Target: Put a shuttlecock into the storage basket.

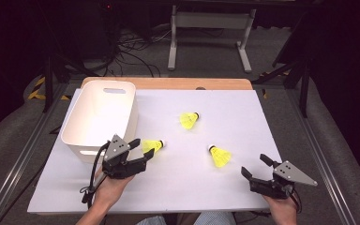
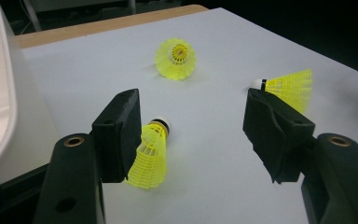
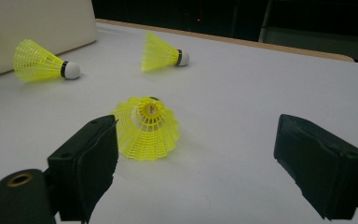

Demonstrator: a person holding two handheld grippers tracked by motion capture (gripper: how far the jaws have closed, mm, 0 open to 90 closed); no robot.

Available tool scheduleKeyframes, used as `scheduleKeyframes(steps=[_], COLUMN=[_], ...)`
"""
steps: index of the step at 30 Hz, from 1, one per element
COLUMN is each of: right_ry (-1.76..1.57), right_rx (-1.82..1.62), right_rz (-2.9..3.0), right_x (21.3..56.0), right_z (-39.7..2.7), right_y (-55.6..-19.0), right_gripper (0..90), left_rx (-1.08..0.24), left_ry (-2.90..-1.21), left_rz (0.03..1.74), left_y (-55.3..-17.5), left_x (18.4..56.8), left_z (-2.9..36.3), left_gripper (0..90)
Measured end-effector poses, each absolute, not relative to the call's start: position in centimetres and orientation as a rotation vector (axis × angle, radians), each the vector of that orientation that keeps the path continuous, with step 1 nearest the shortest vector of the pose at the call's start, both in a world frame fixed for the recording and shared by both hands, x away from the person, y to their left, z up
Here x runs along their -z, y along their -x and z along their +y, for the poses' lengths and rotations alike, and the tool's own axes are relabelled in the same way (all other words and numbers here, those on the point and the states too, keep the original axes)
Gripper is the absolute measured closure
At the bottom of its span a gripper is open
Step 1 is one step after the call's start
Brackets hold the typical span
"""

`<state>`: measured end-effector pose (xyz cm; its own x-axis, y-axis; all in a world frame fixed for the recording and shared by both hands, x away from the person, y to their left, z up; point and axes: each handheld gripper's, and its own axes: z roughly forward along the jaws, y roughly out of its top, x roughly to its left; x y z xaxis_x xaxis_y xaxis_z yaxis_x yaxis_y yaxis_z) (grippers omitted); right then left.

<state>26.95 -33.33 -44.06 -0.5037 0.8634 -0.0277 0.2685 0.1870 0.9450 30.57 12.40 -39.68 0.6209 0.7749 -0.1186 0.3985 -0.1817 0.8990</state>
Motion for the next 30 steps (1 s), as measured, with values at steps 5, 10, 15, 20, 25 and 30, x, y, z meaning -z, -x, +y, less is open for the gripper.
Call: scheduleKeyframes(steps=[5, 10, 15, 20, 25, 30], right_ry=[-1.058, -1.056, -1.055, -1.057, -1.055, -1.052], right_rx=[-1.324, -1.325, -1.324, -1.327, -1.328, -1.326], right_rz=[1.886, 1.888, 1.888, 1.889, 1.889, 1.890], right_x=[44.1, 44.1, 44.1, 44.1, 44.1, 44.1], right_z=[-33.3, -33.3, -33.3, -33.3, -33.3, -33.3], right_y=[-26.9, -26.9, -26.9, -26.9, -26.9, -26.9], right_gripper=[14.3, 14.3, 14.3, 14.3, 14.3, 14.3], left_rx=[-0.432, -0.428, -0.420, -0.409, -0.394, -0.385], left_ry=[-1.836, -1.902, -1.950, -2.007, -2.051, -2.099], left_rz=[0.996, 1.032, 1.054, 1.091, 1.123, 1.144], left_y=[-31.1, -31.5, -31.9, -32.4, -32.9, -33.3], left_x=[39.6, 39.3, 39.4, 39.4, 39.5, 39.5], left_z=[12.2, 11.7, 11.1, 10.5, 10.2, 9.8], left_gripper=[39.7, 41.7, 42.3, 42.8, 43.4, 44.6])
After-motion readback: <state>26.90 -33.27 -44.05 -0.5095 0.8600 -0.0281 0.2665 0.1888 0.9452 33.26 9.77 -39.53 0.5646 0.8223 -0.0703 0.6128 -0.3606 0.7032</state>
